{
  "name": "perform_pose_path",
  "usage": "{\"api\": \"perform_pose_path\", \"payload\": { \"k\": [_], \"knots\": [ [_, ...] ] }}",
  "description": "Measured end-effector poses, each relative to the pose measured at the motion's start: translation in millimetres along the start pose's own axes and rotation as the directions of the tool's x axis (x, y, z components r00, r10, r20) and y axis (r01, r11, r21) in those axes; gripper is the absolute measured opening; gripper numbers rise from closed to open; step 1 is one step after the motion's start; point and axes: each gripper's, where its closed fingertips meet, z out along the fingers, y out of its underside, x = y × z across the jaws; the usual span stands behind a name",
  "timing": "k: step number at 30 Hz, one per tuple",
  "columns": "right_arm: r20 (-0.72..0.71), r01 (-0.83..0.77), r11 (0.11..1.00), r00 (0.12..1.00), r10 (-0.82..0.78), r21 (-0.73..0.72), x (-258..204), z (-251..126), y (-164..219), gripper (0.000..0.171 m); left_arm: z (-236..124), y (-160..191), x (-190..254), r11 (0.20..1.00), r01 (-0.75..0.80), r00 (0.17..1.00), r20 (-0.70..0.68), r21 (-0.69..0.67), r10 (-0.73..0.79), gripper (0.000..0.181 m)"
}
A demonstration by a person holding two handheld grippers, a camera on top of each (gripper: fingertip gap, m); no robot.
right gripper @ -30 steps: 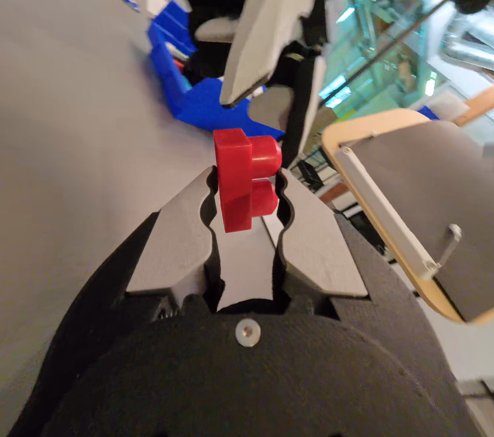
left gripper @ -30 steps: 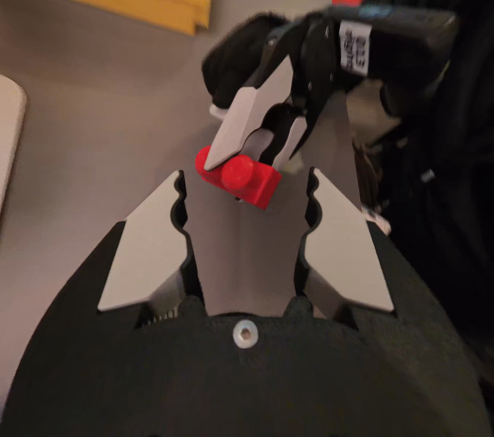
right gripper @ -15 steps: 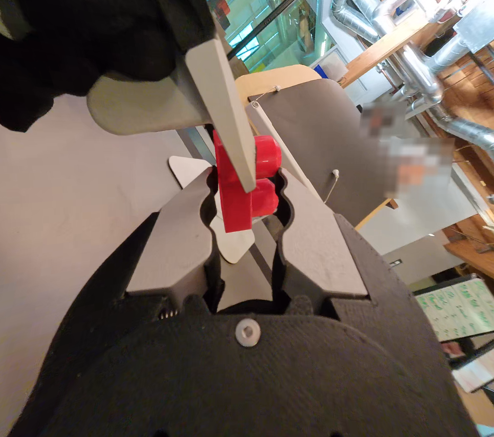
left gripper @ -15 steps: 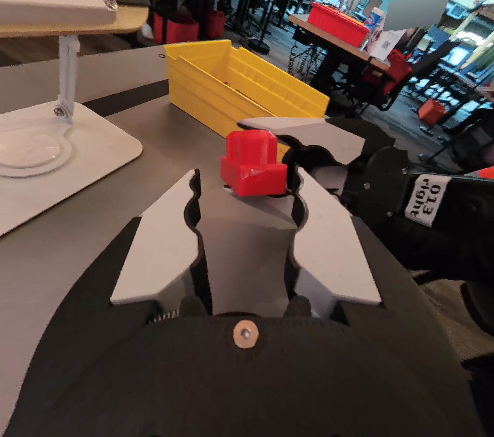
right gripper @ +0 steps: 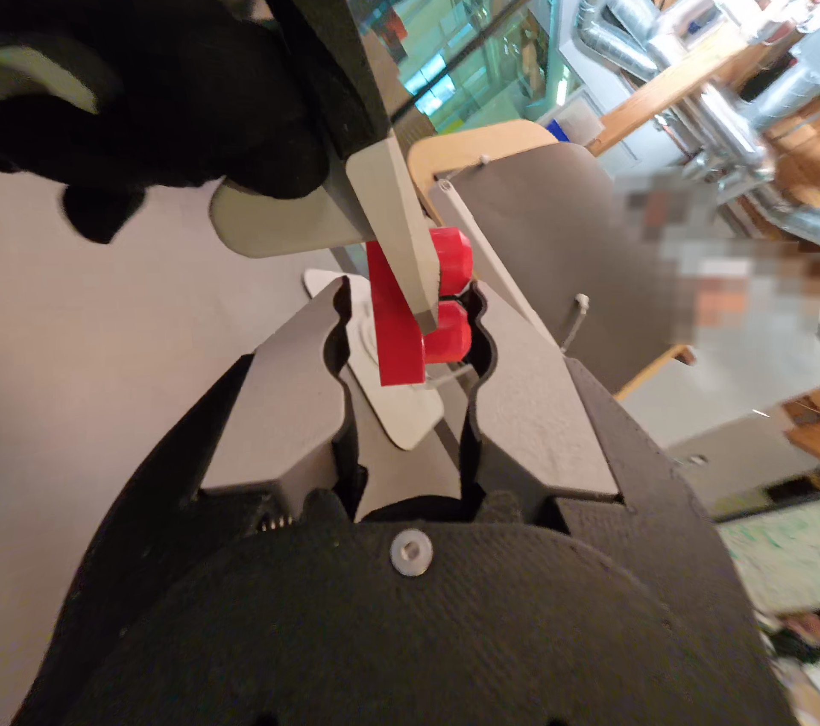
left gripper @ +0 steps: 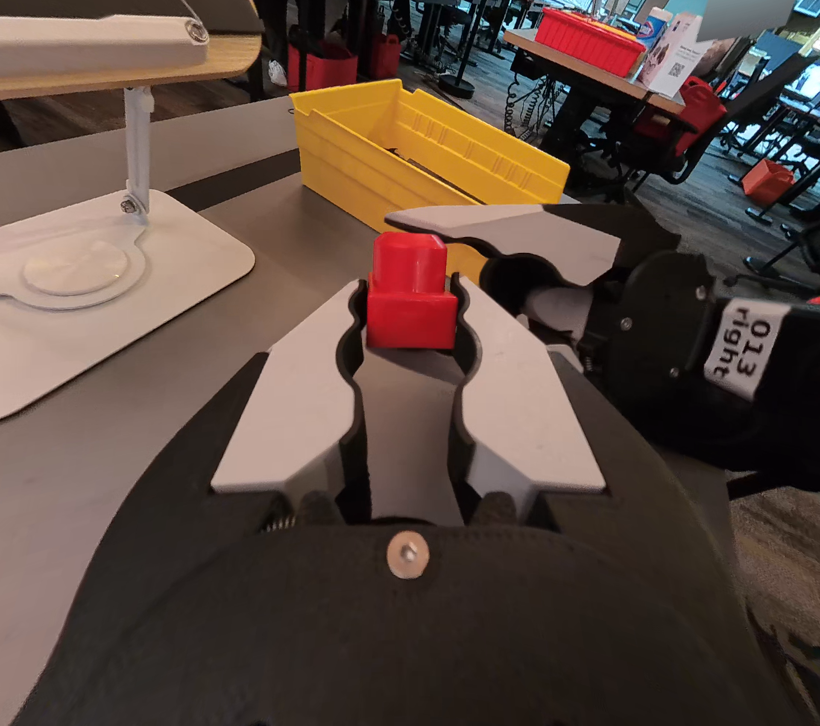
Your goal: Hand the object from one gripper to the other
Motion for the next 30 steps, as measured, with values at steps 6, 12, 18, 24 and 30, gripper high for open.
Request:
{"api": "perform_pose_path", "payload": {
  "k": [6,12,18,24,30],
  "knots": [
    [0.301,-0.402,0.906,0.887,0.349,0.134,-11,-6,-15,0.057,-23,-2,-16,0.985,-0.158,0.987,-0.038,-0.071,0.156,0.035],
    [0.493,-0.773,0.612,0.603,0.627,0.168,9,-16,-20,0.049,-44,-18,-2,0.989,-0.146,0.963,-0.227,0.020,0.147,0.036],
    [0.671,-0.907,0.395,0.384,0.634,0.146,8,-28,-37,0.040,-49,-19,22,0.989,-0.124,0.907,-0.394,0.083,0.147,0.035],
    [0.715,-0.932,0.336,0.326,0.619,0.135,8,-33,-43,0.026,-46,-12,30,0.990,-0.094,0.885,-0.447,0.103,0.131,0.035],
    [0.710,-0.927,0.351,0.337,0.618,0.135,8,-34,-43,0.026,-46,-12,30,0.990,-0.074,0.882,-0.454,0.121,0.121,0.035]
  ]
}}
